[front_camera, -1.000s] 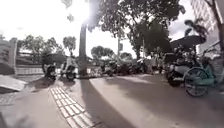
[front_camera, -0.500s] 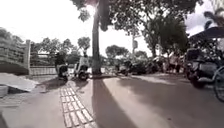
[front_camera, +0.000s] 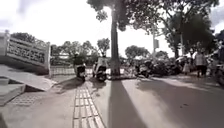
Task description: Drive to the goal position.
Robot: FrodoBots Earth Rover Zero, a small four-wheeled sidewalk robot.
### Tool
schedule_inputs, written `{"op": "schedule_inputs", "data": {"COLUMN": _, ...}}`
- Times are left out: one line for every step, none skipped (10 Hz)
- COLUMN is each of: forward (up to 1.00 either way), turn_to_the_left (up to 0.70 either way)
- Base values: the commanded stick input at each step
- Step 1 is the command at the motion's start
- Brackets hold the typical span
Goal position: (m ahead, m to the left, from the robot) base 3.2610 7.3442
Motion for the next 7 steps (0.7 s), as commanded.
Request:
{"op": "schedule_inputs", "data": {"forward": 0.45, "turn_to_the_left": 0.27}}
{"op": "schedule_inputs", "data": {"forward": 0.45, "turn_to_the_left": 0.27}}
{"op": "schedule_inputs", "data": {"forward": 0.45, "turn_to_the_left": 0.04}}
{"op": "schedule_inputs", "data": {"forward": 0.45, "turn_to_the_left": 0.0}}
{"op": "schedule_inputs", "data": {"forward": 0.45, "turn_to_the_left": 0.0}}
{"op": "schedule_inputs", "data": {"forward": 0.45, "turn_to_the_left": 0.0}}
{"op": "schedule_inputs", "data": {"forward": 0.45, "turn_to_the_left": 0.0}}
